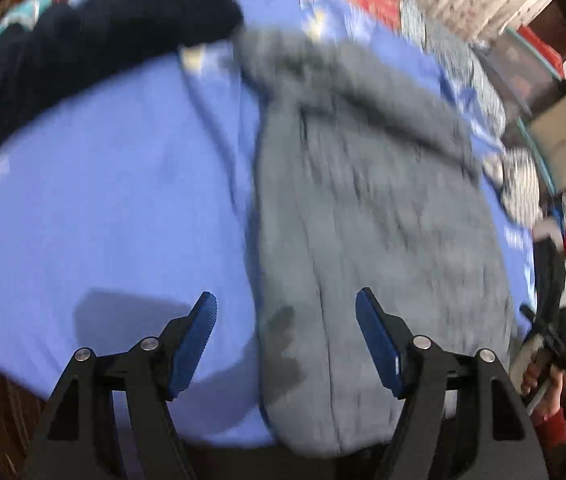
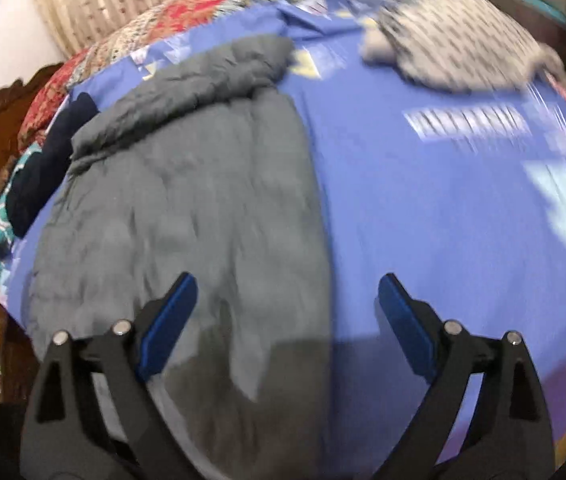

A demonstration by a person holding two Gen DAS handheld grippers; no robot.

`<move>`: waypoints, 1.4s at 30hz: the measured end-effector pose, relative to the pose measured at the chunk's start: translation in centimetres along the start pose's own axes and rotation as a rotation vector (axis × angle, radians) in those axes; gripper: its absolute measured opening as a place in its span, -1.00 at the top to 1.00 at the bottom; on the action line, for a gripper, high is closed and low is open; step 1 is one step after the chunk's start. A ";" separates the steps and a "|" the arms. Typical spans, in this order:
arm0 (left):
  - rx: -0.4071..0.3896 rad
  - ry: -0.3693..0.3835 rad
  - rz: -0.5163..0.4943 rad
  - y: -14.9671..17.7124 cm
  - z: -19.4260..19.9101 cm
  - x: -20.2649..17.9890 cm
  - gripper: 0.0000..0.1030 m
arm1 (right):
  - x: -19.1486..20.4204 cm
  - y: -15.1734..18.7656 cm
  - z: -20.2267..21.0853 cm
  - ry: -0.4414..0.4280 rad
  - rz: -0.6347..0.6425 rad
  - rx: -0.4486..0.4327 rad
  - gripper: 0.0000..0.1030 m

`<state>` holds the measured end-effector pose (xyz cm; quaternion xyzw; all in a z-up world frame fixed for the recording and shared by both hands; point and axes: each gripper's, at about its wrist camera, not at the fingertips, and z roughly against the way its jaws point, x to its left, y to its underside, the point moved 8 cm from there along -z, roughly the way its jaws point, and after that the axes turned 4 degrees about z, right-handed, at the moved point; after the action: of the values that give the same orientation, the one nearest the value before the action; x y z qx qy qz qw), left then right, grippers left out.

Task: Fold large clothes

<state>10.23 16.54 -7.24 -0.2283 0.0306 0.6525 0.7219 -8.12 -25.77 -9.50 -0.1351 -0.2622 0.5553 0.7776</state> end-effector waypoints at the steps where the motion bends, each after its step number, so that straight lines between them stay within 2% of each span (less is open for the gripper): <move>1: 0.025 0.007 0.006 1.9 -0.7 0.1 -0.74 | -0.3 0.9 0.3 -0.006 -0.012 0.007 -0.72; 6: 0.130 0.087 0.067 7.5 -3.0 -0.8 -0.74 | -0.4 4.0 0.1 -0.031 -0.028 0.061 -0.72; 8: 0.166 0.109 0.066 9.3 -3.8 -1.6 -0.74 | 0.3 4.6 0.0 -0.072 -0.026 0.073 -0.54; 9: 0.184 0.098 0.071 10.0 -4.3 -1.6 -0.74 | 0.8 5.0 0.0 -0.093 -0.022 0.085 -0.11; 10: 0.201 0.079 0.081 10.7 -5.0 -1.4 -0.74 | 1.4 5.4 -0.1 -0.115 -0.013 0.099 0.42; 11: 0.233 0.055 0.096 11.5 -5.7 -0.9 -0.73 | 1.9 5.6 0.0 -0.147 -0.009 0.113 0.71; 13: 0.288 0.055 0.135 12.9 -6.7 -0.2 -0.38 | 2.8 5.6 1.2 -0.197 -0.008 0.100 0.88; 15: 0.287 0.117 0.178 13.2 -6.0 -0.1 0.23 | 3.3 4.9 3.2 -0.317 -0.060 0.058 0.92; 16: 0.269 0.145 0.186 12.9 -5.2 -0.2 0.33 | 3.5 3.9 5.0 -0.380 -0.088 0.004 0.92; 17: 0.242 0.176 0.189 12.4 -4.1 -0.5 0.39 | 3.6 3.2 5.9 -0.394 -0.088 -0.026 0.92; 19: 0.163 0.248 0.192 10.7 -1.1 -1.0 0.41 | 3.9 1.3 7.7 -0.419 -0.097 -0.091 0.92; 23: 0.015 0.379 0.221 6.0 4.9 -1.4 0.42 | 4.9 -2.4 8.4 -0.485 -0.131 -0.151 0.92; 27: -0.078 0.437 0.229 1.1 8.6 -1.9 0.42 | 6.5 -7.6 7.5 -0.549 -0.144 -0.179 0.92; 31: -0.125 0.424 0.231 -5.0 9.1 -3.5 0.42 | 7.9 -13.9 5.7 -0.560 -0.138 -0.193 0.92; 36: -0.155 0.400 0.245 -13.7 8.3 -3.9 0.42 | 8.4 -23.4 1.0 -0.518 -0.160 -0.199 0.92; 42: -0.165 0.352 0.271 -22.0 5.4 -4.0 0.42 | 8.7 -30.6 -4.7 -0.463 -0.160 -0.178 0.92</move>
<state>29.32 13.85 5.28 -0.3906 0.1327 0.6939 0.5902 20.85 -27.89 4.18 -0.0512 -0.4908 0.4828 0.7234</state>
